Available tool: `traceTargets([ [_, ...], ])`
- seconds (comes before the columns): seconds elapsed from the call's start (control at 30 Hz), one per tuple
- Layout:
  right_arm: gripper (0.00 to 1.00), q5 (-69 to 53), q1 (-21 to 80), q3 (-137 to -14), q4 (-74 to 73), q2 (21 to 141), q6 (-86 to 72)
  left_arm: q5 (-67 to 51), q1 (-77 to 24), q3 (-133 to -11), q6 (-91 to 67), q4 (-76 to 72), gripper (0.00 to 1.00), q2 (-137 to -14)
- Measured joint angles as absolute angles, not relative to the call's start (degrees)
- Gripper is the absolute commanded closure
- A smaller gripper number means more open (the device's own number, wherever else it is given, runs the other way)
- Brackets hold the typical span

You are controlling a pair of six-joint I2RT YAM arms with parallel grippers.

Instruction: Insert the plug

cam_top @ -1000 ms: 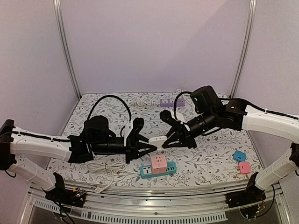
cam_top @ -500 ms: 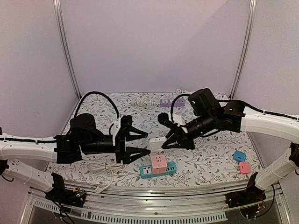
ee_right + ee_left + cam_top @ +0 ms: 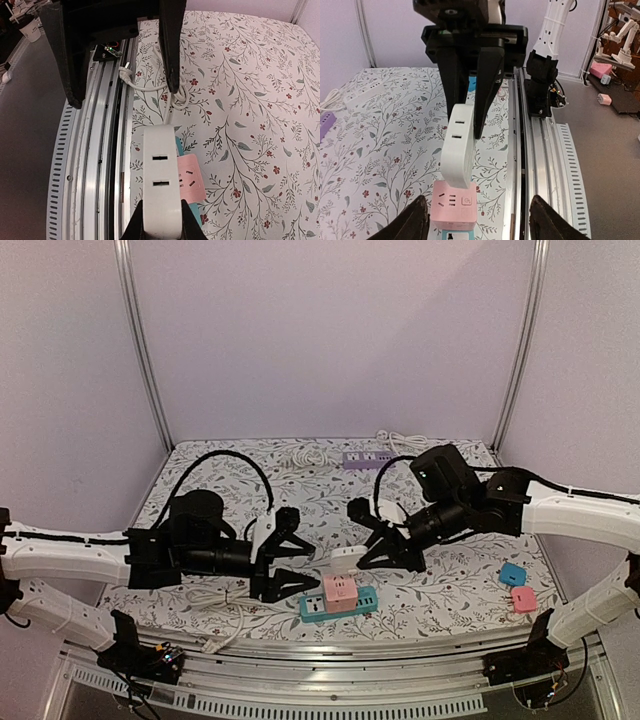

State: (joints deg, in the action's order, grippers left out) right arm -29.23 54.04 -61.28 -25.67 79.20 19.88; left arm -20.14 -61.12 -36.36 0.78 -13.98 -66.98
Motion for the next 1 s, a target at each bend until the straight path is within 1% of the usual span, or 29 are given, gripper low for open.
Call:
traceTargets([
  [0.23,1.0,-29.12,53.19,-57.17,-24.16,75.33,22.33,-21.23,-61.43,-36.84,5.04,-12.51,0.34,-68.62],
  [0.37,1.0,-29.08,53.19,-56.42,-21.1,75.42,22.39,-21.26,-61.49,-37.01,6.7,-13.61,0.35,-69.17],
  [0.5,1.0,-29.19,53.19,-56.36,-15.86,77.12,22.11,-21.71,-61.19,-37.23,6.68,-16.21,0.38,-71.7],
  [0.63,1.0,-28.34,52.51,-56.31,-15.09,79.2,22.37,-21.82,-59.64,-37.01,4.73,-21.04,0.39,-76.53],
  [0.7,1.0,-27.83,52.23,-56.31,-15.03,79.88,22.79,-21.76,-59.11,-35.09,5.69,-26.33,0.39,-78.46],
  [0.77,1.0,-28.21,52.38,-56.16,-14.96,80.27,23.35,-21.63,-59.05,-32.64,7.16,-31.0,0.39,-79.75],
  [0.9,1.0,-30.39,53.28,-55.96,-14.37,80.77,24.75,-21.06,-59.0,-31.27,6.9,-35.7,0.39,-81.73],
  [1.0,1.0,-32.16,53.43,-55.96,-13.69,81.52,25.78,-20.23,-58.85,-30.85,6.57,-39.48,0.44,-82.5],
])
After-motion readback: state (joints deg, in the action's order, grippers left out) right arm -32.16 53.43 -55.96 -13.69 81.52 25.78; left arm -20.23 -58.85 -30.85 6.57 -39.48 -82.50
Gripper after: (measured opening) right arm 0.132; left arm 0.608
